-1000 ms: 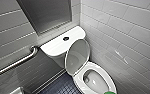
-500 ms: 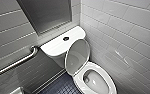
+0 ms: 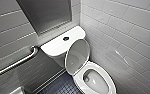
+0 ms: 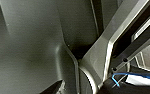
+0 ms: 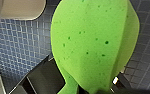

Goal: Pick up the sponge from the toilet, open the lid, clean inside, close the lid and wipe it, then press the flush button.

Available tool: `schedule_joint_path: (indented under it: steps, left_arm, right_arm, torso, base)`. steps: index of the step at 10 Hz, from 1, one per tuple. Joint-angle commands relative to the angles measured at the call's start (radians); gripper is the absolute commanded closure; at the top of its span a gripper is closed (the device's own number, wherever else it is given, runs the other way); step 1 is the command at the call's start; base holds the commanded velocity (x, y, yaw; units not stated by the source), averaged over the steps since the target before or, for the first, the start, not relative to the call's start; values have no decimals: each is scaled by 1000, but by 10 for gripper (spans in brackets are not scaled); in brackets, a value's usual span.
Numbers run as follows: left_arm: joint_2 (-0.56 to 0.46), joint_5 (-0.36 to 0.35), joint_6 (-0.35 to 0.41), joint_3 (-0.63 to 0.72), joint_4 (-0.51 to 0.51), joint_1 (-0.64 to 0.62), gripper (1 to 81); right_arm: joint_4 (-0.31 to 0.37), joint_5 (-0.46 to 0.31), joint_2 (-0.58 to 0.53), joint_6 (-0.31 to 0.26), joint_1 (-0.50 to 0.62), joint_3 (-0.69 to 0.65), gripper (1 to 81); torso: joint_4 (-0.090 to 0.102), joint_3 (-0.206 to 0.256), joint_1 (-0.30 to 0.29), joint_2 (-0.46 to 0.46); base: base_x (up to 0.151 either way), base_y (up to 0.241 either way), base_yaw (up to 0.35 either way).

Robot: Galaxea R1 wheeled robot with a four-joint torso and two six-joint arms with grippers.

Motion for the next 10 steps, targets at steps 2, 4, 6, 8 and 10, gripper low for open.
schedule_joint_path:
  steps: [2, 4, 6, 8, 10]
  left_arm:
    - [-21, 78, 2, 30, -6, 3, 10]
    - [-24, 77, 1, 30, -4, 0, 10]
    - [-24, 77, -2, 30, -4, -3, 10]
    - [-24, 77, -4, 27, -4, -3, 10]
    - [-23, 77, -4, 25, -4, -11, 10]
  right_arm:
    - [-150, 68, 122, -9, -138, -177, 811]
    - [-151, 86, 133, -9, -153, -199, 811]
    - [-151, 86, 150, -9, -157, -214, 811]
    - [-167, 86, 184, -9, -168, -250, 811]
    - [-193, 86, 236, -9, -187, -308, 811]
  torso:
    - [0, 0, -85, 133]
    - [-45, 99, -126, 199]
    - [-45, 149, -164, 257]
    - [-35, 218, -210, 327]
    - [-35, 191, -256, 397]
  base:
    - [0, 0, 0]
    - [0, 0, 0]
    - [0, 0, 0]
    - [0, 0, 0]
    - [0, 0, 0]
